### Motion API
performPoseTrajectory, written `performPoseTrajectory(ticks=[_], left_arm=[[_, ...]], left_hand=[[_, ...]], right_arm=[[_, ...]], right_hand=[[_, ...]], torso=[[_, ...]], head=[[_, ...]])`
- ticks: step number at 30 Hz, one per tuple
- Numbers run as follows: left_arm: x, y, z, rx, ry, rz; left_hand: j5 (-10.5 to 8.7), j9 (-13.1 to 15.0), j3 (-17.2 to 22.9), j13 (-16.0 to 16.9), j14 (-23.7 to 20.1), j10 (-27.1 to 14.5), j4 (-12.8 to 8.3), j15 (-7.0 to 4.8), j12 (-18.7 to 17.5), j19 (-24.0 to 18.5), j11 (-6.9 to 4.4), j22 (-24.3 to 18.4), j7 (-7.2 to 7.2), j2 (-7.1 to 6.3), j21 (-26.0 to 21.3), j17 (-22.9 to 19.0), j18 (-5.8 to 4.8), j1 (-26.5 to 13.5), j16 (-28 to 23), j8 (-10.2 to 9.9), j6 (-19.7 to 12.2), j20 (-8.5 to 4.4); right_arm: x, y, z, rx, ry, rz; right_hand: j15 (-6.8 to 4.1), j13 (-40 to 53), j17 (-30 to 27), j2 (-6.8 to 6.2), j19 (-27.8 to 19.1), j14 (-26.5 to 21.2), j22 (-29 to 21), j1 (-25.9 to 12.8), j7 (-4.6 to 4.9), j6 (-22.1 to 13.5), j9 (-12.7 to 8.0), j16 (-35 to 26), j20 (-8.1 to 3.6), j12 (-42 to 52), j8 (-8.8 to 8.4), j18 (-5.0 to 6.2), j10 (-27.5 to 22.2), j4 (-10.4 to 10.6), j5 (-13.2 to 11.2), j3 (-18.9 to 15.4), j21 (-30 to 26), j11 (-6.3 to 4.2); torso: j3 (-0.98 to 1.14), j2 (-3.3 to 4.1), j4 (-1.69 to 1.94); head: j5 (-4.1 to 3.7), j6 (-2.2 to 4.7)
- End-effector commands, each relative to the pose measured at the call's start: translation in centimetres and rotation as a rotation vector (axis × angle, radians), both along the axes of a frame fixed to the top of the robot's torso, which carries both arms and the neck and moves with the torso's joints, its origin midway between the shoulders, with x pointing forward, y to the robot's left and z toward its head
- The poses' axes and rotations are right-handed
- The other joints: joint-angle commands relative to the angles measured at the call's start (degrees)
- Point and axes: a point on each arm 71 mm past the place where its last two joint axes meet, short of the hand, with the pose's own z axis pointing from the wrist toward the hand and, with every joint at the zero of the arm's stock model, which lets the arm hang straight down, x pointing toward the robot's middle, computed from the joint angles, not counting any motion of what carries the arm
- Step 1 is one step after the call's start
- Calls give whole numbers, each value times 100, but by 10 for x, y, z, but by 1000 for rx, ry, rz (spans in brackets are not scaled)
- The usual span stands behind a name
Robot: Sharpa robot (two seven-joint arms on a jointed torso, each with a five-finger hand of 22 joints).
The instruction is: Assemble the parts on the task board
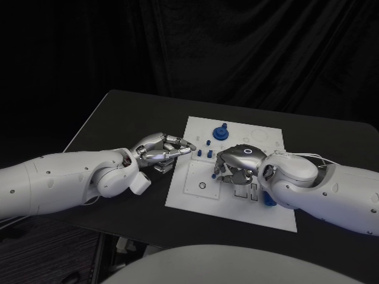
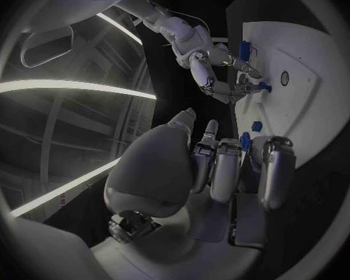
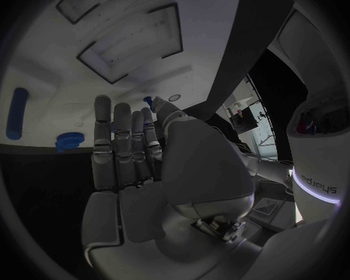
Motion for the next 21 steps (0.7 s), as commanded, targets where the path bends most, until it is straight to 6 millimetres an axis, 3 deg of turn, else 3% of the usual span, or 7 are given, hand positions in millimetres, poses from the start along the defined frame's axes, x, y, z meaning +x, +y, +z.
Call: performPoseTrajectory(ticks=[1, 11, 18, 20, 21], left_arm=[[-1, -1, 0, -15, 3, -4], [-1, 1, 0, -13, 1, 2], [-2, 1, 1, -14, -1, 5], [-2, 1, 1, -15, -2, 5], [-2, 2, 1, -15, -2, 6]], left_hand=[[21, -7, -9, 1495, 596, 620, 23, 28, -22, 17, 24, 1263, 60, 48, -21, 1509, 92, 18, 15, 34, 32, 41], [24, -10, -10, 1495, 596, 620, 23, 28, -22, 16, 24, 1262, 60, 47, -22, 1509, 92, 20, 15, 34, 32, 41], [28, -12, -11, 1495, 596, 620, 23, 27, -22, 16, 23, 1262, 60, 45, -22, 1509, 92, 22, 15, 33, 32, 41], [28, -12, -11, 1495, 596, 620, 23, 27, -22, 16, 23, 1262, 60, 45, -22, 1509, 92, 22, 15, 33, 32, 41], [28, -12, -11, 1495, 596, 620, 23, 27, -22, 16, 23, 1262, 60, 45, -22, 1509, 92, 22, 15, 33, 32, 41]], right_arm=[[3, -5, 4, 23, -27, -39], [17, -24, 30, 30, -94, -85], [23, -40, 56, 35, -131, -119], [24, -46, 63, 35, -131, -135], [24, -49, 66, 34, -131, -144]], right_hand=[[-30, 6, 8, -89, 16, -26, 13, -54, 22, -81, 11, 32, -37, 24, 17, 49, -66, 34, -37, -30, -43, 21], [17, -141, 13, -195, 58, -23, 52, -19, 107, -265, 1, 79, -5, -263, -69, 44, -52, 44, -68, 37, -89, 86], [-27, -602, 44, -309, 346, 297, 182, 15, 69, -116, 26, 256, -54, -1062, -103, 65, 380, 115, -107, 212, -22, 42], [-34, -711, 296, -346, 438, 523, 218, 8, 72, -117, 10, 403, -66, -1276, -162, 61, 433, 142, -137, 241, 21, 68], [0, -963, 1371, -414, 857, 1283, 341, 20, 125, -183, -63, 966, -48, -1729, -313, -34, 460, 163, -153, 298, 671, 92]], torso=[[0, -1, 2], [-4, -17, -15], [-9, -22, -14], [-11, -20, -8], [-12, -20, -8]], head=[[-30, -1], [-62, -1], [-72, -1], [-90, -1], [-94, -1]])
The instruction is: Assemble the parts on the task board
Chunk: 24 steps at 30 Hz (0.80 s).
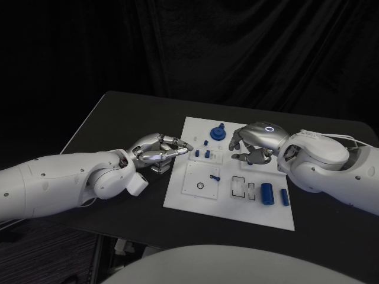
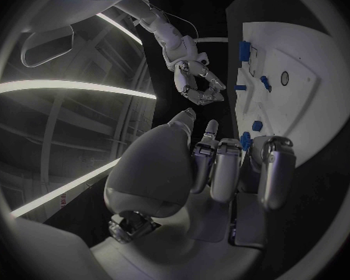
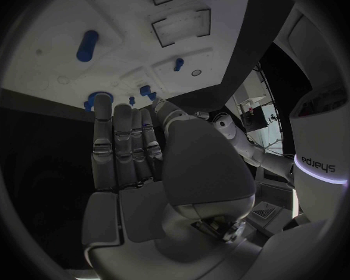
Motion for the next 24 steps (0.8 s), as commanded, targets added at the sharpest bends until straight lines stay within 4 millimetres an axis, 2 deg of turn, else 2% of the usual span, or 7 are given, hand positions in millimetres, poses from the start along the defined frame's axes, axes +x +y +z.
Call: performPoseTrajectory(ticks=[1, 3, 5, 8, 15, 19, 24], left_arm=[[-1, -1, 1, -16, -4, 2], [-1, -1, 1, -16, -5, 4], [-1, 0, 1, -16, -6, 4], [-2, -1, 1, -17, -5, 4], [-2, -1, 1, -18, -5, 2], [-2, -1, 1, -19, -4, 1], [-2, -1, 1, -19, -4, 0]], left_hand=[[36, -8, -11, 1495, 595, 620, 20, 27, -25, 20, 22, 1264, 58, 44, -19, 1509, 91, 26, 15, 34, 35, 41], [49, -12, -10, 1495, 595, 620, 17, 27, -25, 21, 20, 1264, 57, 44, -19, 1509, 91, 34, 15, 36, 40, 40], [49, -12, -10, 1495, 595, 620, 17, 27, -25, 21, 20, 1264, 57, 44, -19, 1509, 91, 34, 15, 36, 40, 40], [62, -16, -10, 1495, 595, 620, 14, 26, -25, 20, 19, 1264, 55, 42, -19, 1509, 91, 39, 15, 37, 45, 40], [91, -25, -8, 1495, 595, 620, 9, 25, -25, 22, 17, 1265, 53, 40, -18, 1509, 90, 52, 15, 40, 53, 40], [105, -29, -7, 1495, 595, 620, 6, 24, -25, 22, 17, 1264, 52, 40, -18, 1509, 91, 58, 15, 41, 56, 39], [105, -29, -7, 1495, 595, 620, 6, 24, -25, 22, 17, 1264, 52, 40, -18, 1509, 91, 58, 15, 41, 56, 39]], right_arm=[[3, -10, 9, 13, -3, -61], [4, -17, 12, 6, 0, -80], [6, -25, 13, -8, 8, -107], [8, -35, 13, -23, 17, -134], [12, -49, 11, -37, 35, -176], [13, -53, 9, -46, 51, -188], [12, -55, 3, -63, 79, -195]], right_hand=[[7, -270, 1088, -102, 497, 748, 337, 13, 38, -30, -80, 553, 7, -484, -150, -91, 79, 13, -27, 80, 935, 49], [21, -489, 1889, -138, 908, 1230, 518, 11, 69, 7, -130, 903, 13, -876, -241, -229, 108, 16, -41, 99, 1973, 87], [17, -585, 2091, -154, 1037, 1360, 581, 2, 57, 10, -159, 987, 16, -1041, -296, -276, 154, 13, -55, 84, 2361, 93], [22, -639, 2028, -170, 1021, 1340, 571, -18, 56, 4, -179, 971, 21, -1141, -334, -271, 144, 17, -104, 54, 2375, 99], [41, -719, 1971, -184, 987, 1324, 561, -33, 78, -76, -234, 948, 37, -1287, -435, -266, 105, 16, -151, -5, 2408, 125], [47, -738, 1963, -186, 981, 1325, 561, -59, 91, -112, -261, 943, 44, -1318, -475, -267, 118, 30, -181, -39, 2437, 131], [62, -771, 1925, -194, 961, 1319, 557, -122, 133, -188, -326, 927, 59, -1373, -555, -264, 138, 65, -269, -132, 2471, 148]], torso=[[-3, 5, 9], [-3, 11, 14], [-2, 16, 20], [-3, 19, 30], [-5, 24, 6], [-6, 33, 7], [8, 43, 22]], head=[[-22, -1], [-39, -1], [-70, -1], [-91, -1], [-70, -1], [-78, -1], [-91, -1]])
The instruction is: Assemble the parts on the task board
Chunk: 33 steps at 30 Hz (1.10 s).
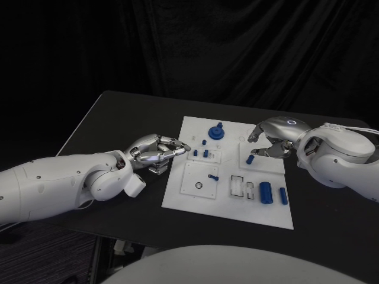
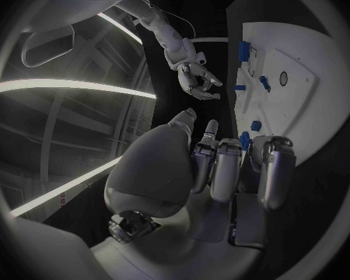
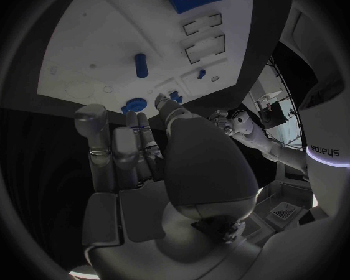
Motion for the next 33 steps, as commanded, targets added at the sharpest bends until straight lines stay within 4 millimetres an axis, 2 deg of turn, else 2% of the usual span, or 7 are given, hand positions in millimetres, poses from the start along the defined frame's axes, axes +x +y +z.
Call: performPoseTrajectory(ticks=[1, 16, 20, 25, 31, 33], left_arm=[[-1, -2, 1, -17, -3, -1], [0, -2, 0, -17, -1, -4], [0, -2, 0, -17, 0, -5], [0, -2, 0, -17, 0, -4], [0, -1, 0, -16, 0, -2], [-1, 0, 0, -16, 0, -2]], left_hand=[[17, -5, -7, 1494, 595, 630, 6, 24, -19, 21, 6, 1260, 31, 14, -19, 1509, 91, 32, 15, 19, 35, 39], [17, -5, -7, 1494, 595, 630, 6, 24, -19, 21, 6, 1260, 31, 14, -19, 1509, 91, 32, 15, 19, 35, 39], [37, -14, -6, 1494, 595, 630, 5, 22, -19, 14, 6, 1257, 31, 15, -25, 1509, 93, 39, 15, 19, 40, 38], [44, -17, -4, 1494, 595, 630, 3, 22, -19, 13, 5, 1256, 31, 16, -27, 1509, 93, 43, 15, 19, 41, 38], [44, -17, -4, 1494, 595, 630, 3, 22, -19, 13, 5, 1256, 31, 16, -27, 1509, 93, 43, 15, 19, 41, 38], [44, -17, -4, 1494, 595, 630, 3, 22, -19, 13, 5, 1256, 31, 16, -27, 1509, 93, 43, 15, 19, 41, 38]], right_arm=[[-1, -3, -7, -26, 48, -29], [-1, -2, -31, -45, 101, -24], [0, -2, -36, -38, 98, -26], [-2, -1, -33, 3, 47, -12], [-13, 8, -20, 92, -75, 58], [-20, 14, -16, 125, -103, 90]], right_hand=[[40, -10, -17, -6, -17, -2, 558, -61, 4, -59, -21, -35, 13, -31, -32, -78, 13, 2, -59, -50, 32, 20], [68, -50, -188, 29, -93, -79, 528, 6, 68, -154, -111, -100, 39, -103, -123, -58, 36, -38, -106, -106, -43, 57], [86, -83, -300, 62, -158, -141, 506, 117, 89, -135, -154, -148, 58, -161, -136, -42, 58, -111, 50, -93, -110, 77], [92, -99, -347, 65, -210, -168, 481, 158, 94, -127, -172, -167, 65, -193, -141, -23, 43, -141, 98, -87, -202, 85], [151, -154, -598, 27, -451, -367, 390, 190, 137, -152, -239, -258, 112, -299, -181, 36, -233, -178, 125, -147, -570, 146], [142, -112, -576, 43, -497, -403, 392, 209, 99, -34, -227, -242, 119, -184, -123, 43, -184, -182, 168, -155, -566, 124]], torso=[[15, 17, 9], [15, -14, -7], [16, -19, -2], [20, -18, 1], [20, -13, 6], [19, -12, 4]], head=[[-5, -1], [20, -1], [20, -1], [27, -1], [43, -1], [44, -1]])
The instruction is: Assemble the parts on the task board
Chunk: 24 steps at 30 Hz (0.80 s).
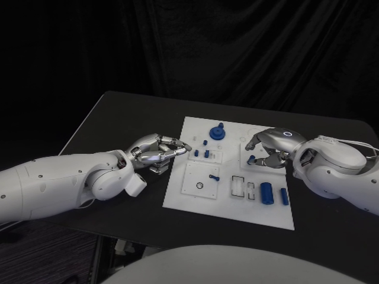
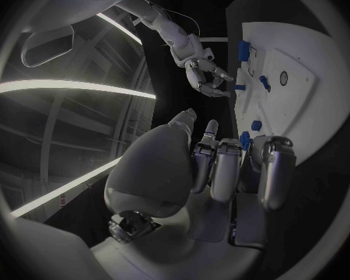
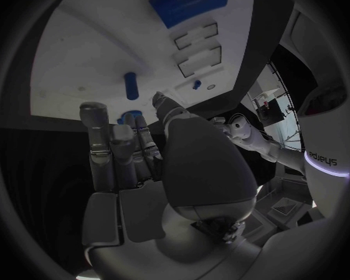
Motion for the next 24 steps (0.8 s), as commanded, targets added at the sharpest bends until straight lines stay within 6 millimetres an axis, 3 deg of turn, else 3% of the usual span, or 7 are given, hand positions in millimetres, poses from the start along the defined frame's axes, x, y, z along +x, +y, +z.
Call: performPoseTrajectory(ticks=[1, 5, 8, 10, 18, 24], left_arm=[[-1, -1, 1, -18, -1, -3], [-1, 0, 1, -17, -1, -2], [-1, 0, 1, -17, -1, -1], [-1, 0, 1, -17, 0, -1], [-1, -1, 0, -18, 0, -4], [-1, -1, 0, -19, 2, -6]], left_hand=[[16, -8, -4, 1494, 596, 640, 4, 22, -24, 13, -4, 1258, 31, 20, -27, 1509, 93, 46, 15, 19, 41, 38], [16, -8, -4, 1494, 596, 640, 4, 22, -24, 13, -4, 1258, 31, 20, -27, 1509, 93, 46, 15, 19, 41, 38], [16, -8, -4, 1494, 596, 640, 4, 22, -24, 13, -4, 1258, 31, 20, -27, 1509, 93, 46, 15, 19, 41, 38], [34, -15, 1, 1494, 596, 640, -1, 21, -24, 23, -5, 1263, 30, 24, -19, 1509, 90, 58, 15, 19, 45, 37], [75, -31, 16, 1494, 596, 640, -17, 19, -24, 18, -8, 1260, 27, 32, -24, 1509, 92, 87, 15, 20, 51, 35], [166, -61, 37, 1494, 596, 640, -40, 16, -24, 17, -10, 1260, 28, 33, -25, 1509, 92, 126, 15, 17, 60, 31]], right_arm=[[-10, 11, 12, 97, -132, 76], [-21, 19, 13, 113, -122, 107], [-30, 25, 7, 100, -80, 119], [-33, 28, 2, 88, -53, 121], [-41, 39, -23, 59, 30, 106], [-43, 47, -39, 42, 66, 79]], right_hand=[[-14, 58, 28, 24, -57, -38, 393, 61, -23, 167, 18, -6, -4, 156, 68, 46, 48, -25, 85, -24, -5, -42], [-148, 367, 138, 67, -43, 1, 418, -1, -176, 499, 106, 70, -100, 806, 241, 39, 453, 44, 128, -24, 162, -203], [-330, 931, 230, 131, 14, 86, 443, -136, -346, 718, 206, 105, -246, 1762, 366, 15, 772, 157, 171, -40, 334, -408], [-375, 1092, 262, 158, 46, 121, 455, -207, -399, 808, 255, 111, -285, 2008, 419, 4, 808, 216, 181, -53, 401, -461], [-406, 1269, 299, 169, 79, 181, 458, -412, -428, 837, 333, 112, -349, 2179, 446, 0, 694, 376, 201, -95, 445, -507], [-399, 1291, 322, 140, 73, 207, 446, -530, -421, 823, 357, 117, -348, 2164, 442, 5, 648, 446, 215, -146, 412, -495]], torso=[[0, 6, 1], [-5, 4, -3], [-5, 5, -6], [-3, 5, -6], [-20, -12, 11], [-29, -17, -12]], head=[[3, -1], [-1, -1], [-2, -1], [-9, -1], [-15, -1], [8, -1]])
